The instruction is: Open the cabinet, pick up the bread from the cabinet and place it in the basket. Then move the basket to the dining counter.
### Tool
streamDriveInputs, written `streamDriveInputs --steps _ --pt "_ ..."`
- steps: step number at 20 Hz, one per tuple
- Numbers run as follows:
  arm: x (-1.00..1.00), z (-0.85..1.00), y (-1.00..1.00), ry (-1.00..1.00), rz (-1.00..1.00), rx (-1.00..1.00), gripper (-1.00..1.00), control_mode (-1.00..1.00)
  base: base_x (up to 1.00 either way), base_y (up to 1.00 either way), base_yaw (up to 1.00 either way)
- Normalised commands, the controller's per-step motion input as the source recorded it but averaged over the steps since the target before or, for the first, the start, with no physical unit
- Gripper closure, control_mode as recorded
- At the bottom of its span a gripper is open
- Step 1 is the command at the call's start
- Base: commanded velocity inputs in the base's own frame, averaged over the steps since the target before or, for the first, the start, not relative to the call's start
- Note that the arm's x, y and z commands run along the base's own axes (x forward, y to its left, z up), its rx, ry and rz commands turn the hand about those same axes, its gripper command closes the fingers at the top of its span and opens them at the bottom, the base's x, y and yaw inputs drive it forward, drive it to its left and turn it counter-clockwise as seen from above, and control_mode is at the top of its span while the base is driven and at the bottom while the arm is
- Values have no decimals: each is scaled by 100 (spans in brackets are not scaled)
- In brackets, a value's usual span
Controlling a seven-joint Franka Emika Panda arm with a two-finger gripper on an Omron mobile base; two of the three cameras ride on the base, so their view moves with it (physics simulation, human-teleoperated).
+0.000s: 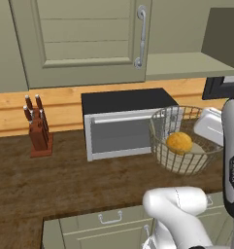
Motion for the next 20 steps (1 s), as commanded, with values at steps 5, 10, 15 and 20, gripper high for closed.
streamDriveInputs --steps 5,10,15,20 --pt "-1 0 0 0 -1 0 100 -100 0 0 0" --pt "0 0 0 0 0 0 100 -100 0 0 0" --pt "0 0 0 0 0 0 100 100 -57 -28 -9" --pt "0 0 0 0 0 0 100 100 -86 -15 -29"
